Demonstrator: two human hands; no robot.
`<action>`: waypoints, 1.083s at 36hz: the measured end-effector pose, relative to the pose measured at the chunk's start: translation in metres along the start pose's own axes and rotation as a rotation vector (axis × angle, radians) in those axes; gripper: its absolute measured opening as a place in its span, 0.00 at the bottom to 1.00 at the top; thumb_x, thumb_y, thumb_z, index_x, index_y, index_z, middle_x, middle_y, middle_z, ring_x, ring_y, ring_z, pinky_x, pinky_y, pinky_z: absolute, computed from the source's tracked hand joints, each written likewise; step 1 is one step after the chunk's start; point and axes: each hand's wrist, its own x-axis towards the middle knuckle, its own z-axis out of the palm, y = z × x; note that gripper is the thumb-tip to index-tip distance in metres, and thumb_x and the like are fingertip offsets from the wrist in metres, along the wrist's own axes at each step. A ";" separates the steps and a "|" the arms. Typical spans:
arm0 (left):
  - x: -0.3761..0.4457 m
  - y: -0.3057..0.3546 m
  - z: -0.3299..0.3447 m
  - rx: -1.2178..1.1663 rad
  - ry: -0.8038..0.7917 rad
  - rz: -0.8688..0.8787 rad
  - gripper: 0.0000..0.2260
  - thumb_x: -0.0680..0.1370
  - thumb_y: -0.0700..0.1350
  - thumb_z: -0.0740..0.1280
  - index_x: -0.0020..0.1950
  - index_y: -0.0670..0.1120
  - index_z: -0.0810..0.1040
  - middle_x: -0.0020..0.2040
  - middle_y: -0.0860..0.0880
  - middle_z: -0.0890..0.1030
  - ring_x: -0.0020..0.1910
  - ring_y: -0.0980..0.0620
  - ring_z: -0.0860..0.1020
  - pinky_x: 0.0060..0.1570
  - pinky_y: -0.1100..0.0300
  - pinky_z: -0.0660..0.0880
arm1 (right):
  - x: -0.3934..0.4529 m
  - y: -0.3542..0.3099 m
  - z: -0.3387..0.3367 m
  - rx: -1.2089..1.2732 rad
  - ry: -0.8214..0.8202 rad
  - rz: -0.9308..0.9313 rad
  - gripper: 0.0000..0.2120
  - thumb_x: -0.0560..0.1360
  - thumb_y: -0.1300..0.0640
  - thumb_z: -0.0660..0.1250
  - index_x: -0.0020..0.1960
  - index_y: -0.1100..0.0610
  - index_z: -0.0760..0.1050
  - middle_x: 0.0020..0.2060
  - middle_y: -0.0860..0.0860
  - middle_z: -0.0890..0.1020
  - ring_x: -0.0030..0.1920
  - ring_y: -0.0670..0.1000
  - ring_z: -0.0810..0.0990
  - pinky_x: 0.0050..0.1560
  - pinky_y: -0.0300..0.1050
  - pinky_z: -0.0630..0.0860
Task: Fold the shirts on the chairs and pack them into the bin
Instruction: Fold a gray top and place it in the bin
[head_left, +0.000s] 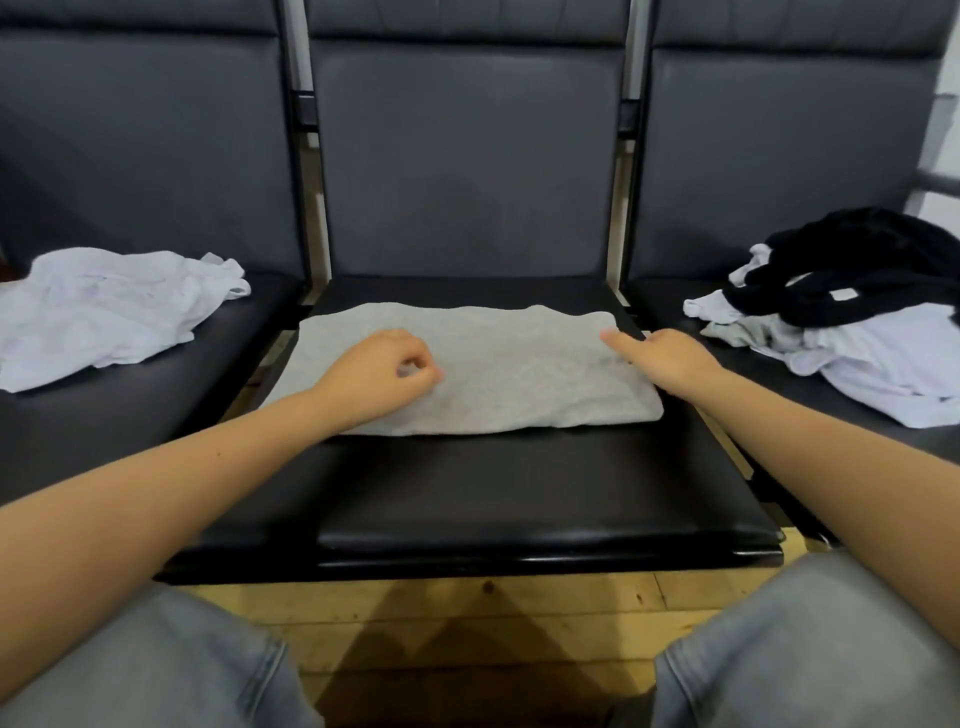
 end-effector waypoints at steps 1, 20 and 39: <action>0.003 -0.007 0.001 0.032 0.056 -0.020 0.24 0.68 0.67 0.54 0.46 0.51 0.79 0.49 0.52 0.79 0.53 0.51 0.75 0.56 0.58 0.70 | 0.000 -0.004 0.004 -0.022 -0.018 0.026 0.39 0.70 0.27 0.61 0.61 0.60 0.75 0.60 0.56 0.78 0.56 0.56 0.77 0.52 0.50 0.71; 0.014 -0.012 0.025 0.235 -0.146 -0.246 0.27 0.77 0.67 0.57 0.73 0.55 0.67 0.72 0.50 0.65 0.72 0.49 0.61 0.72 0.49 0.55 | 0.003 -0.025 0.000 0.960 -0.215 0.398 0.11 0.75 0.51 0.68 0.54 0.56 0.77 0.52 0.55 0.83 0.45 0.57 0.82 0.41 0.48 0.77; 0.004 -0.037 -0.004 0.021 0.022 -0.340 0.11 0.79 0.47 0.61 0.57 0.48 0.80 0.56 0.52 0.81 0.55 0.51 0.78 0.57 0.53 0.74 | -0.027 -0.137 0.043 0.360 -0.402 -0.194 0.11 0.77 0.51 0.64 0.51 0.59 0.77 0.50 0.54 0.79 0.49 0.54 0.81 0.43 0.46 0.79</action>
